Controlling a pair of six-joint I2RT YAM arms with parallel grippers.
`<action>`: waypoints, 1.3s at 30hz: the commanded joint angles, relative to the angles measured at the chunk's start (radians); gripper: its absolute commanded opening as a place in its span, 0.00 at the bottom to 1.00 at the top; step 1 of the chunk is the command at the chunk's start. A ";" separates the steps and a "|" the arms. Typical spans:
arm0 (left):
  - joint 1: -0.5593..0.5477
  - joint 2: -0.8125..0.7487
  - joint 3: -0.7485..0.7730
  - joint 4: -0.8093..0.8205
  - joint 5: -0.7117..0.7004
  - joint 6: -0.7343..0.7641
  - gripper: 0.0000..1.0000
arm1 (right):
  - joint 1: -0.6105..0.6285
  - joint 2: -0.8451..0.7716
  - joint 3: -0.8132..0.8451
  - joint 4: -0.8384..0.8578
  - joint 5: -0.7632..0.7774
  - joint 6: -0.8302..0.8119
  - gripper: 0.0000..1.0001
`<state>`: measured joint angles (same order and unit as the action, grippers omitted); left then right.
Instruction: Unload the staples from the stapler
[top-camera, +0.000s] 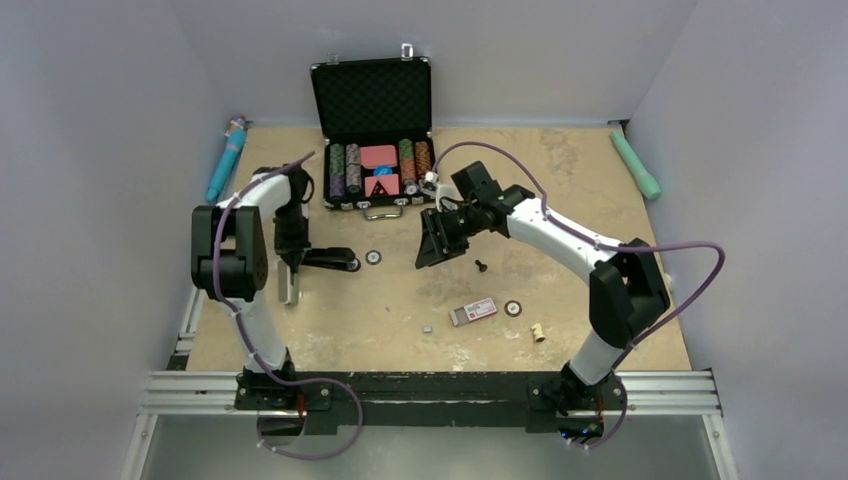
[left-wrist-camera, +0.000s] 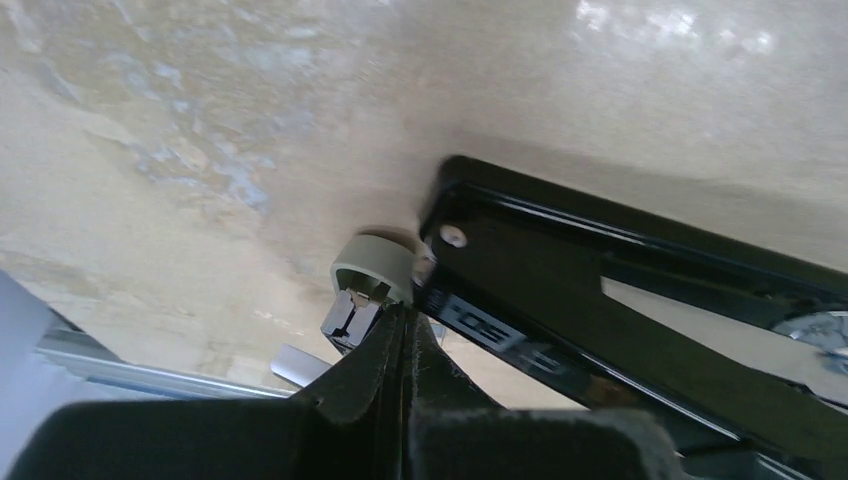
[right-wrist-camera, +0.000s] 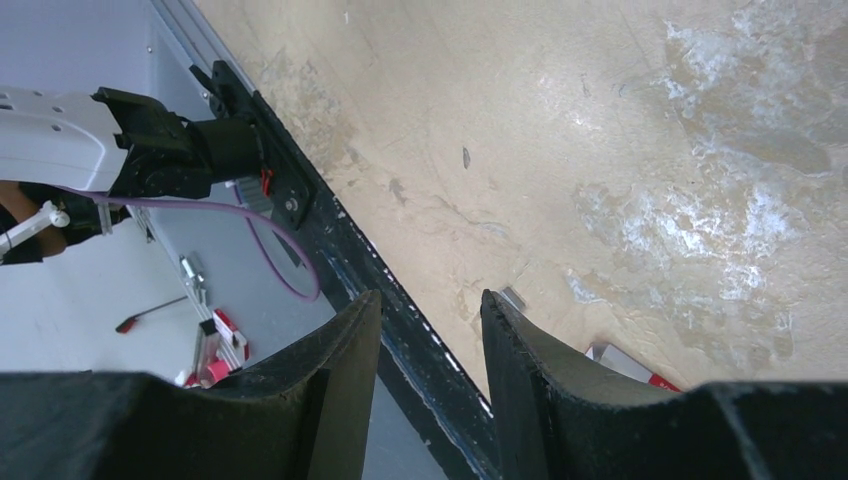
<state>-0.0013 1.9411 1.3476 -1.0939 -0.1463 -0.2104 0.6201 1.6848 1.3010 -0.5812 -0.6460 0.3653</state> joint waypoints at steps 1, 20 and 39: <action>-0.044 -0.079 -0.061 0.076 0.138 -0.127 0.00 | -0.015 -0.051 -0.009 0.031 -0.014 -0.004 0.46; -0.419 -0.180 0.010 0.162 0.359 -0.390 0.00 | -0.029 -0.055 -0.024 0.031 -0.023 -0.024 0.46; -0.244 -0.882 -0.433 0.561 0.546 -0.321 0.00 | -0.030 -0.051 0.052 0.003 -0.002 0.012 0.46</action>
<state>-0.3199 1.2110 1.0729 -0.6331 0.4461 -0.5323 0.5945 1.6558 1.2991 -0.5720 -0.6460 0.3668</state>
